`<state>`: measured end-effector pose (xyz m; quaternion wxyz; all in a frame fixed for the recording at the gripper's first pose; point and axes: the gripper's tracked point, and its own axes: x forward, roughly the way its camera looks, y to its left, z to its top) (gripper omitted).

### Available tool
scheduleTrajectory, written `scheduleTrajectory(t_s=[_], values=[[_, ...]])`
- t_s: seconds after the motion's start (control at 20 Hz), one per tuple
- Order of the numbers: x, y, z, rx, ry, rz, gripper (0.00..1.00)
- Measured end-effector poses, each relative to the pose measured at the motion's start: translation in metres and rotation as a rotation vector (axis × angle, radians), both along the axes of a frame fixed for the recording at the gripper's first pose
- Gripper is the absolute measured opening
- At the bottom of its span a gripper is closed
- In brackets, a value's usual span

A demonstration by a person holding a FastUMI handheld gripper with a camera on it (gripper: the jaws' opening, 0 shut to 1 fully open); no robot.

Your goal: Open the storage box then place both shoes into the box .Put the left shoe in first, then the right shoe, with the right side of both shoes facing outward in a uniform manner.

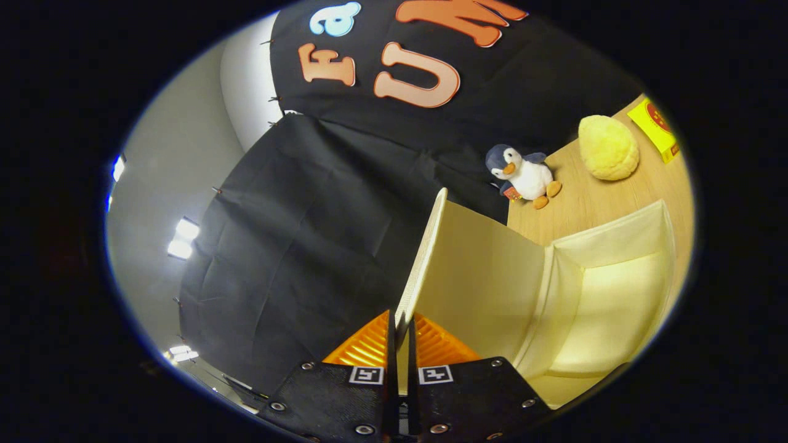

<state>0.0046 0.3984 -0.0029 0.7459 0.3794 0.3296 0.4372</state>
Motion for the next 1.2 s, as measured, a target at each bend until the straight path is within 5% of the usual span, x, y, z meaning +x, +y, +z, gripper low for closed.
scheduleTrajectory(t_s=[0.15,0.25,0.3,0.4,0.7,1.2], values=[[0.005,0.032,-0.014,-0.138,-0.073,0.015,0.21],[0.003,0.038,-0.025,-0.210,-0.106,0.006,0.54],[0.003,0.038,-0.031,-0.240,-0.116,-0.002,0.78],[0.008,0.037,-0.042,-0.300,-0.147,-0.020,0.97],[0.034,-0.017,-0.067,-0.434,-0.209,-0.174,0.98],[0.058,-0.196,-0.096,-0.600,-0.229,-0.446,0.98]])
